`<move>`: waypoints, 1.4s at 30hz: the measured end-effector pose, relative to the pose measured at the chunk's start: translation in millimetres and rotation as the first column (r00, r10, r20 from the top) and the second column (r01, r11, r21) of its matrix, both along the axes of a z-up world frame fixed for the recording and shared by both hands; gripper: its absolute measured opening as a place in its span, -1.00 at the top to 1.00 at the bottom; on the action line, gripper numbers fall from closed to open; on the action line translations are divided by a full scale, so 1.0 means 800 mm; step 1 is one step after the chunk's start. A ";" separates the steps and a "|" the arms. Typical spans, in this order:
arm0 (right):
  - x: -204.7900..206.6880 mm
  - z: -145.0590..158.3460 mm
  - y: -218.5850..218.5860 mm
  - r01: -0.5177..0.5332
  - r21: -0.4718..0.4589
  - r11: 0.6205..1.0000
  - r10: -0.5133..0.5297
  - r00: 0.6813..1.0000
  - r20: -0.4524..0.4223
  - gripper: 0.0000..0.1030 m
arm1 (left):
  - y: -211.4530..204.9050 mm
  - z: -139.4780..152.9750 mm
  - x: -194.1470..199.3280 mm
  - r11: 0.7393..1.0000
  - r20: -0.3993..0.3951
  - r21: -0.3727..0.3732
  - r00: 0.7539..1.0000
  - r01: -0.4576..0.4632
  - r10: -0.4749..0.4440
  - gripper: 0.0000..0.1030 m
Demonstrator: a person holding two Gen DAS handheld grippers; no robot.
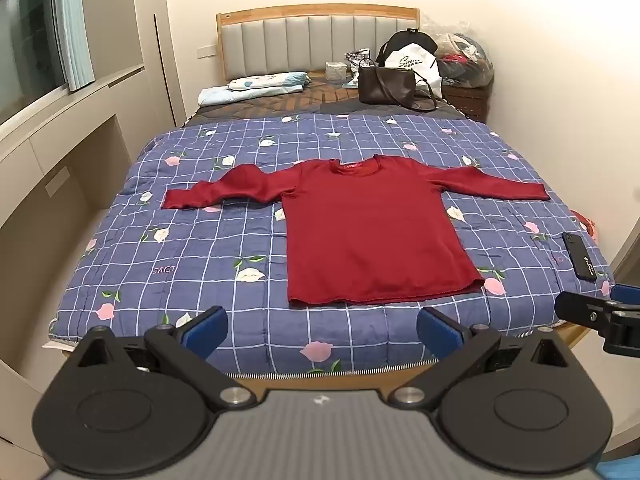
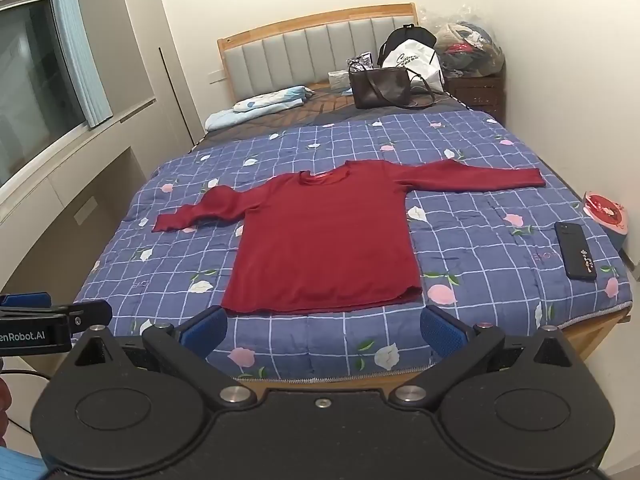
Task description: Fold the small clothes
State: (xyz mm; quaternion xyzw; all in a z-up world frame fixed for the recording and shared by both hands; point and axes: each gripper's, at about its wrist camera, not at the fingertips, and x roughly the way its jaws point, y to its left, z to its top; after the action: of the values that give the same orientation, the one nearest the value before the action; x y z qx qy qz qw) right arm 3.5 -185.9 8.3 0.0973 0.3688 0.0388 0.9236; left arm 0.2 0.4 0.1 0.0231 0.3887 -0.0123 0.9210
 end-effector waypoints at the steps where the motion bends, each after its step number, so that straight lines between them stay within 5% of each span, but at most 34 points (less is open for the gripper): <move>1: 0.000 0.000 0.000 0.000 0.000 1.000 0.000 1.000 0.001 -0.99 | 0.000 0.000 0.000 1.000 0.000 -0.001 1.000 0.000 0.000 -0.99; 42: 0.004 -0.003 0.006 0.006 -0.017 1.000 -0.006 1.000 -0.004 -0.99 | 0.008 -0.005 0.009 1.000 -0.017 -0.006 1.000 -0.002 0.001 -0.99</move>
State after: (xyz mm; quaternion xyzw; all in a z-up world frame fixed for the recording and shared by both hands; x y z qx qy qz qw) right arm 6.4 -181.1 6.0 0.0908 0.3706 0.0328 0.9238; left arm 7.3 7.1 -3.5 0.0202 0.3964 -0.0129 0.9178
